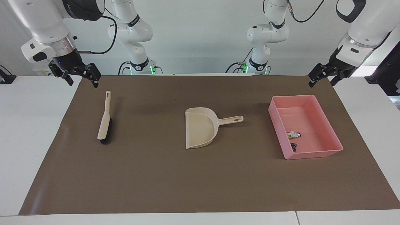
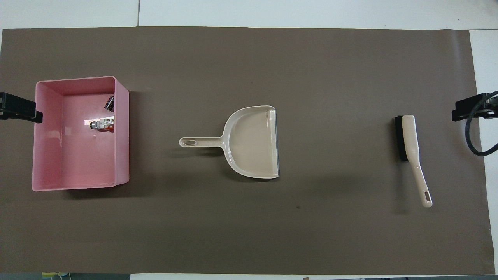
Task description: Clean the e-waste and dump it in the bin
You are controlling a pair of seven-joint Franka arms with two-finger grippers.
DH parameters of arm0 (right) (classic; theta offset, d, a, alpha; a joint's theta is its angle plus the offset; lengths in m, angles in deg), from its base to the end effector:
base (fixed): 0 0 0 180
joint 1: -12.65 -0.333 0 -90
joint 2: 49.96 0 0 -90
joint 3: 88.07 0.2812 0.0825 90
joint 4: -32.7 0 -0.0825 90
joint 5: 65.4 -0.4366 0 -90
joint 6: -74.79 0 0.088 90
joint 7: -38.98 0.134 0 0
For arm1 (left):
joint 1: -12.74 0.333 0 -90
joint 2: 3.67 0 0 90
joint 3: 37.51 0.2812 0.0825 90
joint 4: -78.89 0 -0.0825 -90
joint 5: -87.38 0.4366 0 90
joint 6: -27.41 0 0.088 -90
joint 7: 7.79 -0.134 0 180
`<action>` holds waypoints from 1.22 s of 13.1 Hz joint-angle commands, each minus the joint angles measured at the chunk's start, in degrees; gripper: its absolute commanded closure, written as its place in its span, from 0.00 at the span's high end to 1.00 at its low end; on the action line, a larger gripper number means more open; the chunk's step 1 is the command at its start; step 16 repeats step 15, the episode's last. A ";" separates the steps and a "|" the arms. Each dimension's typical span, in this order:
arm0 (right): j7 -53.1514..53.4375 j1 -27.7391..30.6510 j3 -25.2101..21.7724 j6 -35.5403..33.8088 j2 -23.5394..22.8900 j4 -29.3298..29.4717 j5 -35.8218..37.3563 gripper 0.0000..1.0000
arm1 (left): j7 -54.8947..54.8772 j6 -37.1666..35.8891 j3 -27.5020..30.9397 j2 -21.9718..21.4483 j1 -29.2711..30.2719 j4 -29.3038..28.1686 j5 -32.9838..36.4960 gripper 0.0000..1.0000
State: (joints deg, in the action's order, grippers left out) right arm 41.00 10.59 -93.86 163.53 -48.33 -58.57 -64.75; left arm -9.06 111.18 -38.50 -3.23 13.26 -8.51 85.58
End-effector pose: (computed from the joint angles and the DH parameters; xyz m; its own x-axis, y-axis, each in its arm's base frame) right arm 0.5951 -0.0410 0.5662 0.9948 -0.1003 -0.0155 -0.1002 -0.9949 0.0090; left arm 0.5960 -0.0093 0.5726 0.9970 -0.0337 -0.0702 -0.0315 -0.9990 0.0331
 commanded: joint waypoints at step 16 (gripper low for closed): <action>-1.66 -0.23 0.25 0.90 0.83 -1.01 -0.30 1.00 | 0.56 5.78 -0.69 -1.58 0.44 -3.65 2.06 1.00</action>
